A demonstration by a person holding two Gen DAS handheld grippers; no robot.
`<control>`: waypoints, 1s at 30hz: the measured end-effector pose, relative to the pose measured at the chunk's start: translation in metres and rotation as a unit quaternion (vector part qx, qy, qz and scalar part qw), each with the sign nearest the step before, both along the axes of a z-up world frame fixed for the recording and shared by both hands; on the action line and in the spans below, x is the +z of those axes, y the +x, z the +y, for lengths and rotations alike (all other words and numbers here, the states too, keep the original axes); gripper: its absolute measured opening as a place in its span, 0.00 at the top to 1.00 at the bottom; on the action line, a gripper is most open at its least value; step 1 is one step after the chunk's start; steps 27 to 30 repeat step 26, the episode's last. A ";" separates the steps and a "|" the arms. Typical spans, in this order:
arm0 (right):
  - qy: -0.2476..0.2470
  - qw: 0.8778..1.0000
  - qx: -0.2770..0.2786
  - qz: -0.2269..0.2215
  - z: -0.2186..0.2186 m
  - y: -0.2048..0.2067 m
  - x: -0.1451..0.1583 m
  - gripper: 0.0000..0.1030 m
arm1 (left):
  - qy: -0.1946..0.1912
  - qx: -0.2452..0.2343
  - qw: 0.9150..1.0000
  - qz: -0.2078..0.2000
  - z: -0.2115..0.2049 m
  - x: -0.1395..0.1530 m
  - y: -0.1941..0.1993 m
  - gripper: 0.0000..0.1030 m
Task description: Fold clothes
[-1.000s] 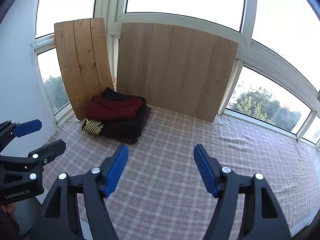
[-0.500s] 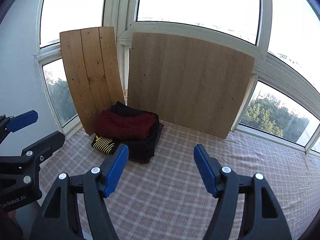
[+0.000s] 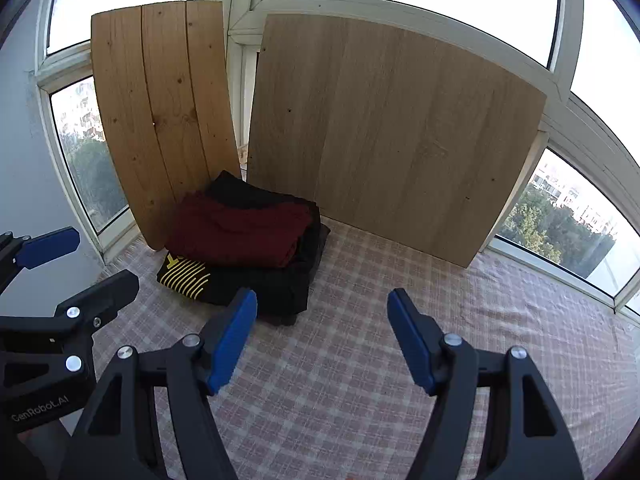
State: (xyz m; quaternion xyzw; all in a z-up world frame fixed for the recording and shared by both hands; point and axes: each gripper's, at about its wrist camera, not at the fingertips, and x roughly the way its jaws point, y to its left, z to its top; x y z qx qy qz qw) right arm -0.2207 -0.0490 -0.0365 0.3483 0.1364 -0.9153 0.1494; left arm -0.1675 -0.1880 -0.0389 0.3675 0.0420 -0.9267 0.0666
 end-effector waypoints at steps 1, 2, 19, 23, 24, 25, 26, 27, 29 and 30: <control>0.001 1.000 -0.001 -0.005 0.000 -0.003 -0.003 0.34 | 0.000 -0.001 1.000 -0.004 0.000 -0.003 -0.003 0.26; -0.001 1.000 -0.003 -0.009 0.000 -0.006 -0.005 0.34 | 0.000 -0.003 1.000 -0.008 0.000 -0.006 -0.006 0.26; -0.001 1.000 -0.007 -0.019 0.000 -0.012 -0.011 0.34 | 0.004 -0.013 1.000 -0.014 0.000 -0.014 -0.014 0.26; -0.001 1.000 -0.007 -0.019 -0.001 -0.012 -0.011 0.34 | 0.001 -0.013 1.000 -0.011 0.000 -0.013 -0.013 0.26; -0.001 1.000 -0.007 -0.020 -0.001 -0.012 -0.011 0.34 | 0.001 -0.013 1.000 -0.010 0.000 -0.012 -0.013 0.26; -0.002 1.000 -0.007 -0.020 -0.001 -0.012 -0.011 0.34 | 0.001 -0.012 1.000 -0.009 0.000 -0.012 -0.012 0.26; -0.002 1.000 -0.007 -0.020 -0.001 -0.012 -0.011 0.34 | 0.002 -0.012 1.000 -0.008 0.000 -0.012 -0.012 0.26; -0.002 1.000 -0.007 -0.020 -0.001 -0.012 -0.011 0.34 | 0.002 -0.012 1.000 -0.008 0.000 -0.012 -0.012 0.26; -0.002 1.000 -0.007 -0.020 -0.001 -0.012 -0.011 0.34 | 0.002 -0.012 1.000 -0.008 0.000 -0.012 -0.012 0.26; -0.002 1.000 -0.007 -0.020 -0.001 -0.012 -0.011 0.34 | 0.002 -0.012 1.000 -0.008 0.000 -0.012 -0.012 0.26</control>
